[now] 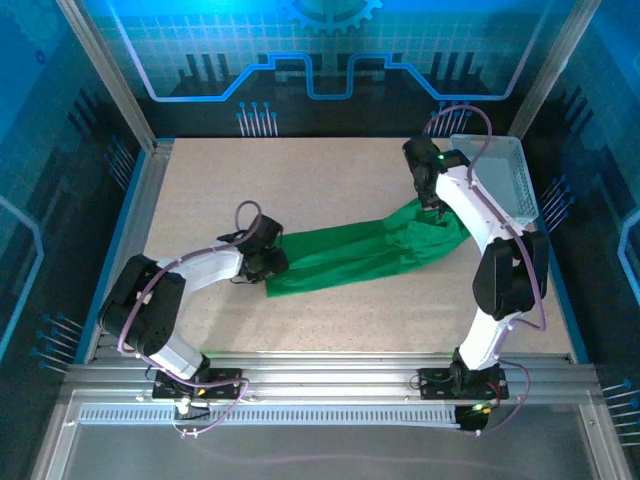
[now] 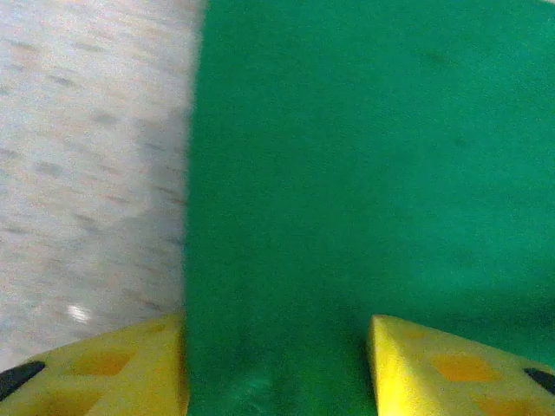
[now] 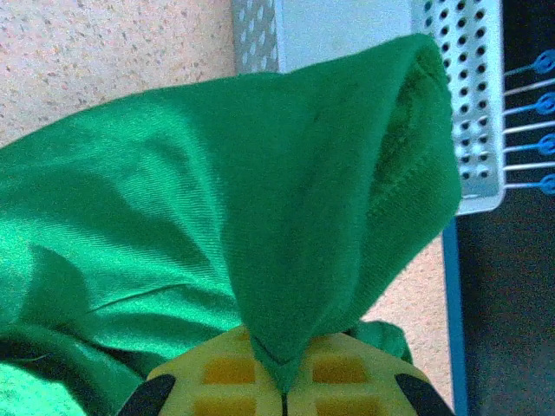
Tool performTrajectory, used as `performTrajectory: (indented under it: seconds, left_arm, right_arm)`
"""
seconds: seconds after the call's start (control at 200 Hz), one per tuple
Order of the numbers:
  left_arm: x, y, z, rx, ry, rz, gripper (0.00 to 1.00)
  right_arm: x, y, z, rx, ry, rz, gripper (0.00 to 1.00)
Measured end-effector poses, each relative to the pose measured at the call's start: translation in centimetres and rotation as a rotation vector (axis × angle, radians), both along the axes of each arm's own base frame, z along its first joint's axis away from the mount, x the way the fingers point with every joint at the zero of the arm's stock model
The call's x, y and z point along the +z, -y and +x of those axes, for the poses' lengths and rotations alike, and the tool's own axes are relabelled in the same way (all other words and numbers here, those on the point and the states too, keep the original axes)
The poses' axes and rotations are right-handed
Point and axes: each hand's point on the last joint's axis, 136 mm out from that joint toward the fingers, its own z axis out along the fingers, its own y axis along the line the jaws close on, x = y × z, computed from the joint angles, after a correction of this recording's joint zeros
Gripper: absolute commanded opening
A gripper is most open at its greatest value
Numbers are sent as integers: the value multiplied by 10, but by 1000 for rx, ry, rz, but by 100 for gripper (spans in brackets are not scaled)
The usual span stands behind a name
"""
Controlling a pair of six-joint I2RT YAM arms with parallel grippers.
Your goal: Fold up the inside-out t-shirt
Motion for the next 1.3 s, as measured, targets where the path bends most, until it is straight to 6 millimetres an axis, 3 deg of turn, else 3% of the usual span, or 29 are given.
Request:
performTrajectory:
  seconds: [0.095, 0.19, 0.375, 0.655, 1.061, 1.301]
  left_arm:
    - [12, 28, 2, -47, 32, -32, 52]
    - [17, 37, 4, -48, 48, -58, 52]
    - [17, 30, 5, -25, 51, -49, 52]
    - [15, -13, 4, 79, 55, -41, 52]
    - [-6, -9, -6, 60, 22, -69, 45]
    - [-7, -1, -5, 51, 35, -101, 41]
  right_arm:
    - [16, -12, 4, 47, 19, -36, 0]
    - [26, -27, 6, 98, 33, -60, 0]
    - [23, -48, 4, 162, 8, -82, 0]
    - [13, -84, -3, 246, -25, -31, 0]
    - [13, -171, -8, 381, -29, 58, 0]
    - [-1, -206, -15, 412, -73, 115, 0]
